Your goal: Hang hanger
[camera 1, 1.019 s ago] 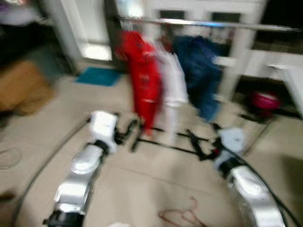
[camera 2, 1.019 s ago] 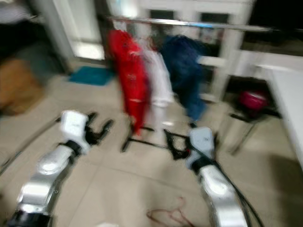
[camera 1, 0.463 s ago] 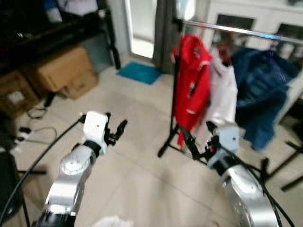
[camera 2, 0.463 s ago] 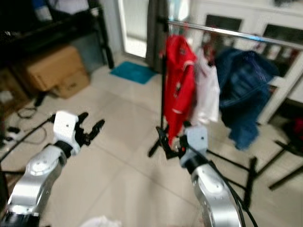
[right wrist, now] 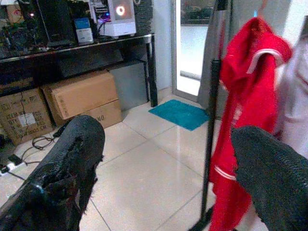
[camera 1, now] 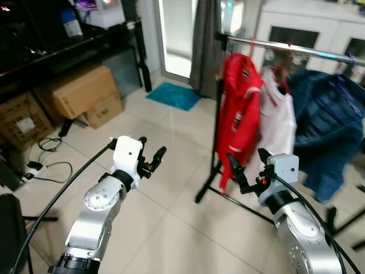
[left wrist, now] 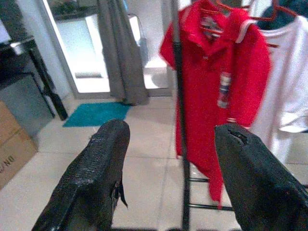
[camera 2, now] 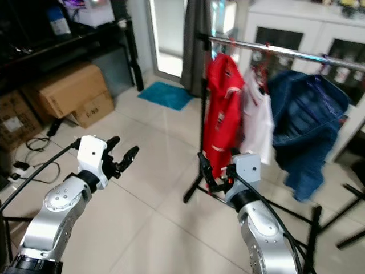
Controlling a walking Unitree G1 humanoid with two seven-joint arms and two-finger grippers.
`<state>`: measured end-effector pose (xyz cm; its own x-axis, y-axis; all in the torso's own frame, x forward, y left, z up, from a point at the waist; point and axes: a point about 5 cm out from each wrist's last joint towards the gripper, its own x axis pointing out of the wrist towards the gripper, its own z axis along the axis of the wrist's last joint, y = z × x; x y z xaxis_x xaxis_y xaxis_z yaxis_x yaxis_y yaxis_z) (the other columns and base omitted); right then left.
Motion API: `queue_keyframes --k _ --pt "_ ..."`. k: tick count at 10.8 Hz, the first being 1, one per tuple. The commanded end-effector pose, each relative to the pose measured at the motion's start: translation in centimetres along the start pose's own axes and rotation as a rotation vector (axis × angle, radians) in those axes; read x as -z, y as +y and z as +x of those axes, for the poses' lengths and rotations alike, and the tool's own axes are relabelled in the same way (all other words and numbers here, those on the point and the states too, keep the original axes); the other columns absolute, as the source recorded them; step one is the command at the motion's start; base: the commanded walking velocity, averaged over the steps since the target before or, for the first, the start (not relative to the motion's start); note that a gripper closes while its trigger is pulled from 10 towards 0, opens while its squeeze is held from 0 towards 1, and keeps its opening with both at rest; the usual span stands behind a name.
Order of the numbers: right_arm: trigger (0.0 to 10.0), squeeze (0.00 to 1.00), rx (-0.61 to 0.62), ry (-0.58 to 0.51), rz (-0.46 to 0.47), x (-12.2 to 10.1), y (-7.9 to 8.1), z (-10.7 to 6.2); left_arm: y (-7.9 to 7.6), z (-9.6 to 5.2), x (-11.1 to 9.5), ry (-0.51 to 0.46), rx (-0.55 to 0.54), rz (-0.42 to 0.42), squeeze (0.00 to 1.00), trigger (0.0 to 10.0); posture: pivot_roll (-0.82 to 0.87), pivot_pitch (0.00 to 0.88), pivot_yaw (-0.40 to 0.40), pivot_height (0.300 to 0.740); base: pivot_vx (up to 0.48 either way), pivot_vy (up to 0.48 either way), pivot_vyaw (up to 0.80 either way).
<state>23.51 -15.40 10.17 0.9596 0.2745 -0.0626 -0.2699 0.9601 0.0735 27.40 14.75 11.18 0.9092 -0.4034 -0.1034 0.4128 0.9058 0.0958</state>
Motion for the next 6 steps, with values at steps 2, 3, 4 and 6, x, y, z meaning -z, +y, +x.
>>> queue_keyframes --k 2,3,4,6 --pt "10.0 0.00 0.015 -0.010 0.050 -0.10 0.22 0.21 0.68 -0.22 -0.18 0.002 -0.010 0.015 0.00 10.0 -0.05 0.000 0.063 0.740 0.398 0.000 -0.80" --pt "10.0 0.00 0.042 -0.017 0.053 -0.14 -0.07 0.09 0.58 -0.21 -0.15 0.002 -0.003 0.015 0.00 10.0 -0.05 0.000 0.064 0.740 0.390 0.000 -0.80" --pt "10.0 0.00 0.062 -0.023 0.057 -0.16 -0.30 -0.02 0.50 -0.23 -0.12 0.004 0.002 0.015 0.00 10.0 -0.05 0.000 0.066 0.740 0.390 0.000 -0.80" --pt "10.0 0.00 0.066 -0.026 0.063 -0.27 -0.31 -0.21 0.21 -0.38 0.03 0.012 0.025 0.012 0.00 10.0 -0.05 0.000 0.068 0.740 0.390 0.000 -0.80"
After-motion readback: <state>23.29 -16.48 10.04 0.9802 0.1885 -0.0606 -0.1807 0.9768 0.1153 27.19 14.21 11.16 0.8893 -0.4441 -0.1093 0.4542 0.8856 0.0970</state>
